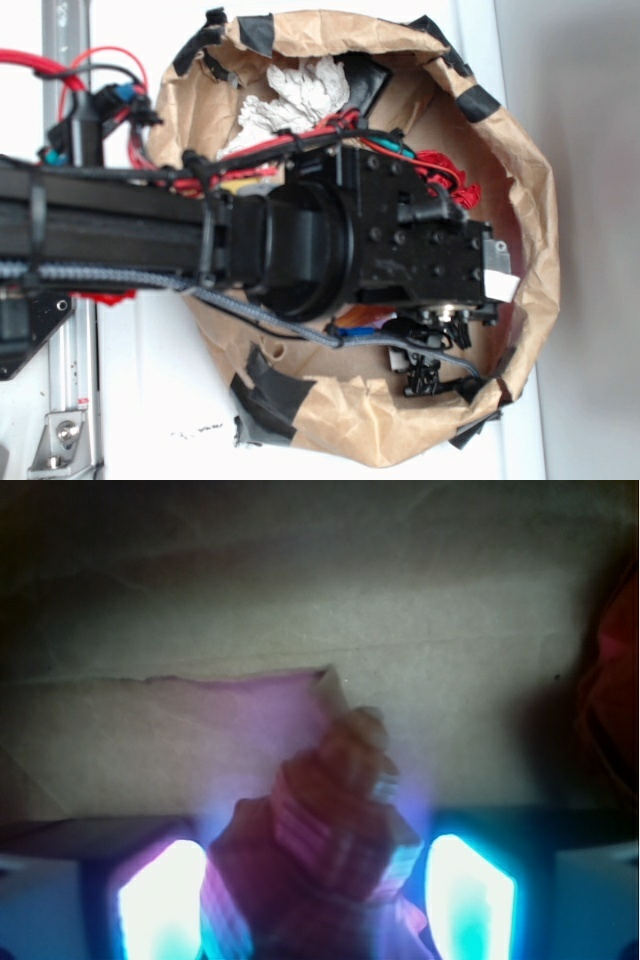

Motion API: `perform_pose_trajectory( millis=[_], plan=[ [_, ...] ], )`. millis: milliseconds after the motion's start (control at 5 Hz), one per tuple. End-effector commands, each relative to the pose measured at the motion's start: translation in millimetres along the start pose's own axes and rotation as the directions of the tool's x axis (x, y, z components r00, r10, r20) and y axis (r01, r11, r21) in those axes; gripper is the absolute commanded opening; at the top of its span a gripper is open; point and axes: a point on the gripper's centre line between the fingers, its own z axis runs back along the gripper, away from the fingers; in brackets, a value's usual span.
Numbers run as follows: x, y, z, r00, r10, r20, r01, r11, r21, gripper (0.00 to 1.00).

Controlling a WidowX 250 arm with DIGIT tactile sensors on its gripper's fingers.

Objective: Grab the shell.

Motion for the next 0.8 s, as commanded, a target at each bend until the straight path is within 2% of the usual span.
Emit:
perform_pose_trajectory(
  millis=[0, 200, 400, 600],
  plan=[
    [2.2, 15.8, 117.3, 0.978, -0.072, 0.198, 0.069, 0.997, 0.02, 0.0],
    [0.0, 17.5, 167.7, 0.966, -0.113, 0.233, 0.114, 0.993, 0.01, 0.0],
    [-3.3, 15.5, 191.2, 0.983, -0.054, 0.176, 0.06, 0.998, -0.03, 0.0],
    [-15.1, 8.6, 193.1, 0.99, -0.036, 0.135, 0.043, 0.998, -0.047, 0.0]
  ],
)
